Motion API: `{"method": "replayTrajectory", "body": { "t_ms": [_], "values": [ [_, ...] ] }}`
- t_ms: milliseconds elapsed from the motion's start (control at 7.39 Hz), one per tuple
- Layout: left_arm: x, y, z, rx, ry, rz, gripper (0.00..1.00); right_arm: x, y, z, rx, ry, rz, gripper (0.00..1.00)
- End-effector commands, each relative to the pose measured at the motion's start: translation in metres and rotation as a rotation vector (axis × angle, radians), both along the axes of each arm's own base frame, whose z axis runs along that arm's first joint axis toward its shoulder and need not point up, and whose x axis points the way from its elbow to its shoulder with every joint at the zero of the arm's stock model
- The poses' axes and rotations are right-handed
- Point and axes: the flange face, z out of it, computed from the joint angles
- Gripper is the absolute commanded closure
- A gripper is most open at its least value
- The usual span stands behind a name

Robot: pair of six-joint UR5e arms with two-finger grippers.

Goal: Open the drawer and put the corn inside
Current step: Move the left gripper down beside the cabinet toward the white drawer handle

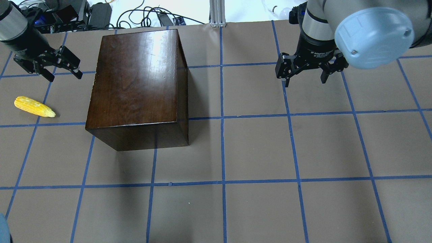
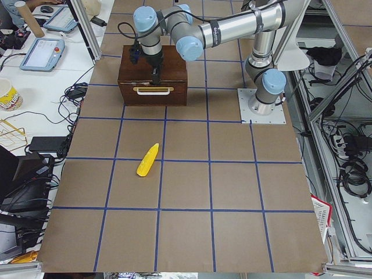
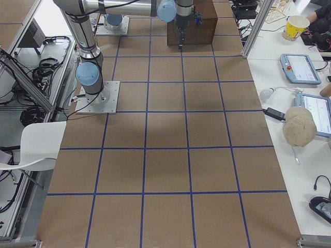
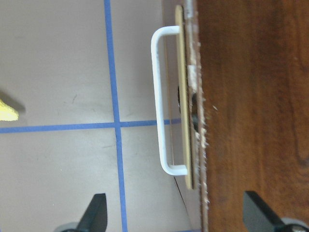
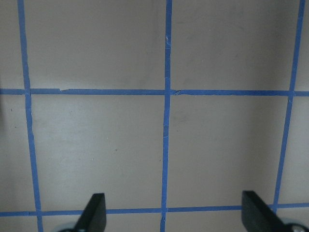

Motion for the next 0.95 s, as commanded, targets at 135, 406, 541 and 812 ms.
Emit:
{"method": "replayTrajectory", "body": {
  "t_ms": [135,406,541,812],
  "values": [
    [0.039,-0.011,-0.042,0.013,0.066,0.058,0.0,0.0,0.0,0.0,0.001,0.0,0.0,0.0],
    [0.045,-0.012,-0.06,-0.019,0.13,0.089,0.0,0.0,0.0,0.0,0.001,0.0,0.0,0.0],
    [0.044,-0.008,-0.071,-0.01,0.143,0.093,0.0,0.0,0.0,0.0,0.001,0.0,0.0,0.0],
    [0.046,-0.008,-0.075,-0.015,0.149,0.095,0.0,0.0,0.0,0.0,0.001,0.0,0.0,0.0]
  ]
}}
